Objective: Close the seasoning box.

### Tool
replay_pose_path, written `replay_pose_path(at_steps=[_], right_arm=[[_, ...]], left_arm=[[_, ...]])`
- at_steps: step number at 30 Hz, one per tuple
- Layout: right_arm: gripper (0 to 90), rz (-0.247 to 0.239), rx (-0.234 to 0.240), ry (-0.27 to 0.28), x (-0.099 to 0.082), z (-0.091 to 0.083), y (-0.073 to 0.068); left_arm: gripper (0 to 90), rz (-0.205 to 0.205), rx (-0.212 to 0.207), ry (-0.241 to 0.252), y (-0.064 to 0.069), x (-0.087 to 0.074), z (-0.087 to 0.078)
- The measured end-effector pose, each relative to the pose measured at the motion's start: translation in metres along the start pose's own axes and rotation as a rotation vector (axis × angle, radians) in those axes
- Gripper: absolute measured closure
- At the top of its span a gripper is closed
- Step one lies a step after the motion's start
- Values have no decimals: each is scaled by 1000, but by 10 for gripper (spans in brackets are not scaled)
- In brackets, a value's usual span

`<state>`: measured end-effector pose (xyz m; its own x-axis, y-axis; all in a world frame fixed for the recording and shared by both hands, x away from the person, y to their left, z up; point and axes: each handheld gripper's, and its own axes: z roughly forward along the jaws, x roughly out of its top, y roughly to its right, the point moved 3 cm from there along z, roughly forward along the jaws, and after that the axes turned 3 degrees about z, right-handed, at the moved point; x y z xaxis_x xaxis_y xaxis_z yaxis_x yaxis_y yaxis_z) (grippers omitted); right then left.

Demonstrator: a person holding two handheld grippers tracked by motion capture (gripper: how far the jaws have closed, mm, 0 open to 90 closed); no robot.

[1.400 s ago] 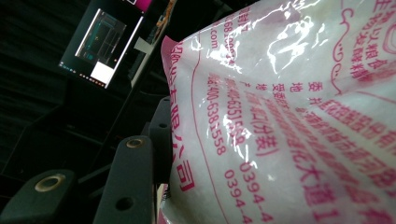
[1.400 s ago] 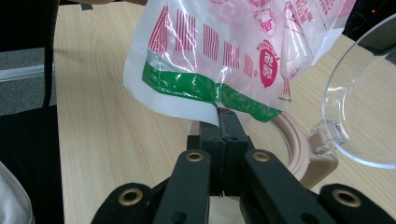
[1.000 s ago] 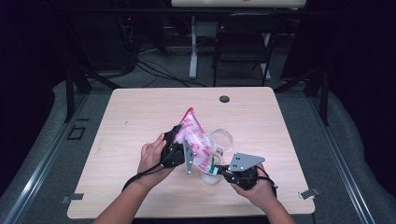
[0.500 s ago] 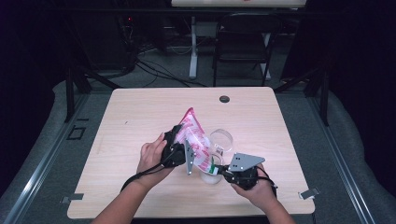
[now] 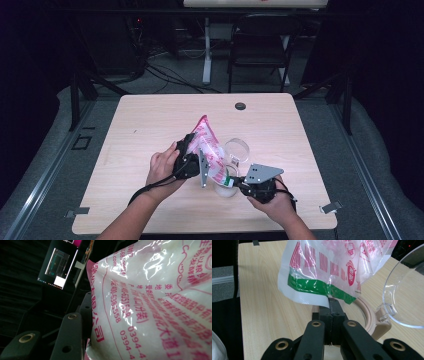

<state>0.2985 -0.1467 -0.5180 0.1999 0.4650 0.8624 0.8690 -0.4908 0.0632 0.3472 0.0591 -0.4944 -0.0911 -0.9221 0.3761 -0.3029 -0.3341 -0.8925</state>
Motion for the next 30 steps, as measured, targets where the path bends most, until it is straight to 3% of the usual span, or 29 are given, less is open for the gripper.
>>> replay_pose_path(at_steps=[10, 30], right_arm=[[900, 0, -3, 2, 0, 0, 0], [900, 2, -4, 5, 0, 0, 0]], left_arm=[[598, 25, 12, 0, -2, 1, -1], [599, 26, 25, 7, -3, 3, -2]])
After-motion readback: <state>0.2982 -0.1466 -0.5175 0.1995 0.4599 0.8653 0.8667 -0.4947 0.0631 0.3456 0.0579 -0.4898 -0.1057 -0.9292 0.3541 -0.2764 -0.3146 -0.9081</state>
